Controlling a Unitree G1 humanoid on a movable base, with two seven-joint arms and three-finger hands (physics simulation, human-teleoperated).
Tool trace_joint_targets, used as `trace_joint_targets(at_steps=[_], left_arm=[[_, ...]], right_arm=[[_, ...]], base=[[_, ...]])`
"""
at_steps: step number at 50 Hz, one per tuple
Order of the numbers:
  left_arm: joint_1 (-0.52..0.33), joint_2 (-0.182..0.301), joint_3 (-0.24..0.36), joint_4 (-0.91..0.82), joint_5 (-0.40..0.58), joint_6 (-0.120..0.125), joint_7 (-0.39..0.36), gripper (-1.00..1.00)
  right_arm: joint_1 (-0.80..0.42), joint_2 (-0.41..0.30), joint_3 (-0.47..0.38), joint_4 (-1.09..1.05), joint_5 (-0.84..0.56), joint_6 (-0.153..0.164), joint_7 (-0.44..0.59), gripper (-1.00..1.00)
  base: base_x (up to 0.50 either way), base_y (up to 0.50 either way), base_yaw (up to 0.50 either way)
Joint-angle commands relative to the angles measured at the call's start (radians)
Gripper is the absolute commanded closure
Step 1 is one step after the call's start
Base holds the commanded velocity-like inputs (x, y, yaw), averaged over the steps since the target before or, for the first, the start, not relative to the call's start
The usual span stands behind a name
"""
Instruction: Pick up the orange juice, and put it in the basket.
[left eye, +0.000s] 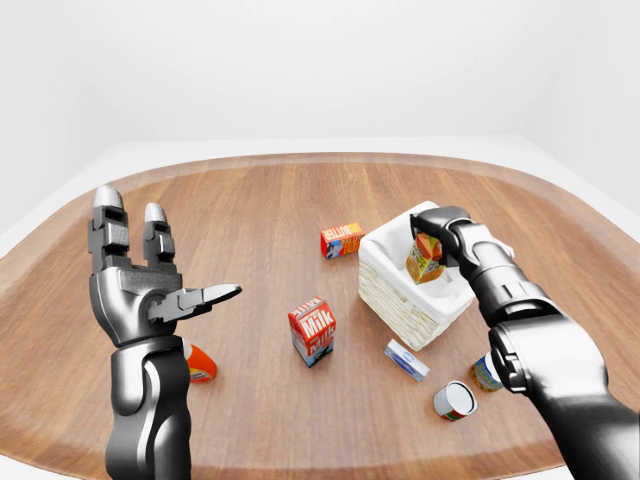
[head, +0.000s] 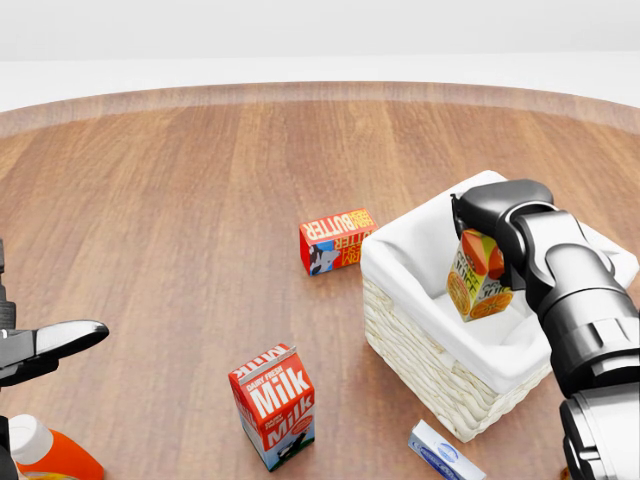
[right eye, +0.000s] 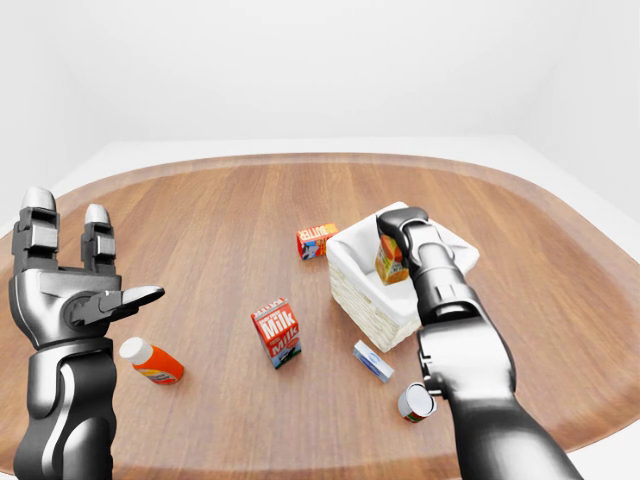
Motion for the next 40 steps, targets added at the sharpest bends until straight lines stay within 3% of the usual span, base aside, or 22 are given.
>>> trace_joint_targets(at_steps=[1,13,15,20,29,30,32,36,38,40], left_arm=[[0.000,0.000,0.000,0.000,0.000,0.000,0.000,-1.00],[0.000,0.000,0.000,0.000,0.000,0.000,0.000,-1.00],[0.000,0.000,0.000,0.000,0.000,0.000,0.000,-1.00],[0.000,0.000,0.000,0.000,0.000,0.000,0.000,-1.00],[0.000,0.000,0.000,0.000,0.000,0.000,0.000,-1.00],[0.000,0.000,0.000,0.000,0.000,0.000,0.000,-1.00],[0.000,0.000,0.000,0.000,0.000,0.000,0.000,-1.00],[0.000,0.000,0.000,0.000,0.000,0.000,0.000,-1.00],[0.000,0.000,0.000,0.000,0.000,0.000,0.000,-1.00],[0.000,0.000,0.000,0.000,0.000,0.000,0.000,-1.00]], right_arm=[[0.002,0.003,-0.007,-0.009,-0.029,0.000,-0.057,1.00],[0.020,0.013,-0.001,-0.017,-0.036,0.000,-0.077,1.00],[0.029,0.014,-0.001,-0.027,-0.038,0.000,-0.081,0.84],[0.044,0.015,-0.004,-0.047,-0.039,0.000,-0.082,0.73],[0.060,0.013,-0.008,-0.063,-0.040,0.000,-0.081,0.31],[0.061,0.013,-0.007,-0.059,-0.041,0.000,-0.084,0.15],[0.054,0.010,-0.008,-0.051,-0.040,0.000,-0.085,0.09],[0.047,0.009,-0.008,-0.043,-0.040,0.000,-0.087,-0.22],[0.038,0.008,-0.007,-0.029,-0.040,0.000,-0.095,-0.47],[0.037,0.007,-0.007,-0.032,-0.039,0.000,-0.091,-1.00]], base=[[0.00,0.00,0.00],[0.00,0.00,0.00],[0.00,0.00,0.00],[0.00,0.00,0.00],[0.00,0.00,0.00],[0.00,0.00,0.00],[0.00,0.00,0.00],[0.00,0.00,0.00],[0.00,0.00,0.00],[0.00,0.00,0.00]])
